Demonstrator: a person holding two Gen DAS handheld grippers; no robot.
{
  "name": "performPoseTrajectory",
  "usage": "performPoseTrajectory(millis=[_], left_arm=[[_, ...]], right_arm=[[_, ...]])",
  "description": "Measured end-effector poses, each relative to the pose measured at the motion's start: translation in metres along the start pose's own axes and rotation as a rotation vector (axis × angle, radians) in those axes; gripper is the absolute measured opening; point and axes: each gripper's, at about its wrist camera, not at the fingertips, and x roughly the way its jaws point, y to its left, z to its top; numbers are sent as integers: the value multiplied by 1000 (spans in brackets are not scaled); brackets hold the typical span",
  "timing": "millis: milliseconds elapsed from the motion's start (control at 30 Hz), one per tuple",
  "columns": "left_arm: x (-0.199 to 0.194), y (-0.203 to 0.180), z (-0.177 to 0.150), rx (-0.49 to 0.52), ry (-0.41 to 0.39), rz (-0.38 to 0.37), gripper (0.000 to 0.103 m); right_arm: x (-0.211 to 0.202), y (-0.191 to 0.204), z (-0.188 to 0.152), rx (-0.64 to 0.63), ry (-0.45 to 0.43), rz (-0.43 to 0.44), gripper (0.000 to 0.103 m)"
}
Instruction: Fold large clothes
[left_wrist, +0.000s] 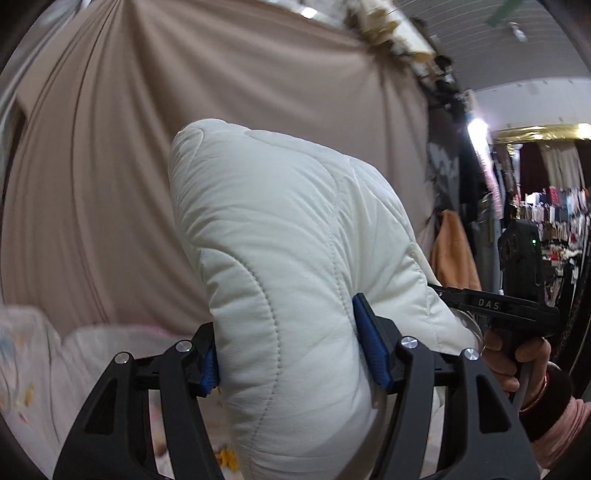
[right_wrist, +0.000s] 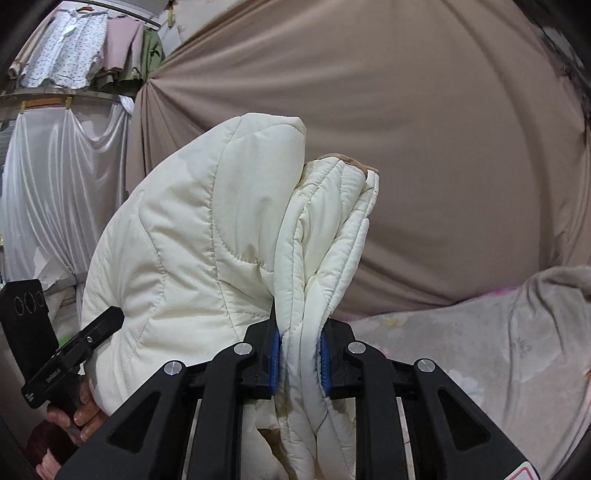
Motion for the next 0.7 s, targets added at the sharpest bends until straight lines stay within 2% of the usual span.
performPoseTrajectory(millis=[133,333,367,433,500,567,600,633,700], left_arm=[[55,51,-57,-105,178,21,58],[119,107,-170,-246,492,58,58],[119,113,-185,-265,496,67,64],[116,123,-196,-330,472,37,67],[117,123,-193,-342,483,43,69],[110,120,-188,-316,487,88,69],[105,117,-185,-309,487,109,69],[98,114,-175,-294,484,134,69],[78,104,-164,-261,467,170,72]], right_arm=[[76,-26,-49,83,161,-27,17],[167,-69,-157,156,464,-118,18],[174,-74,-173,147,489,-151,23],[174,-74,-187,82,449,-157,31],[172,-70,-181,63,457,-172,32],[163,-71,-170,102,458,-177,33],[152,-73,-163,132,441,-176,33],[139,-73,-157,141,419,-177,38],[110,-57,-144,96,381,-164,39]])
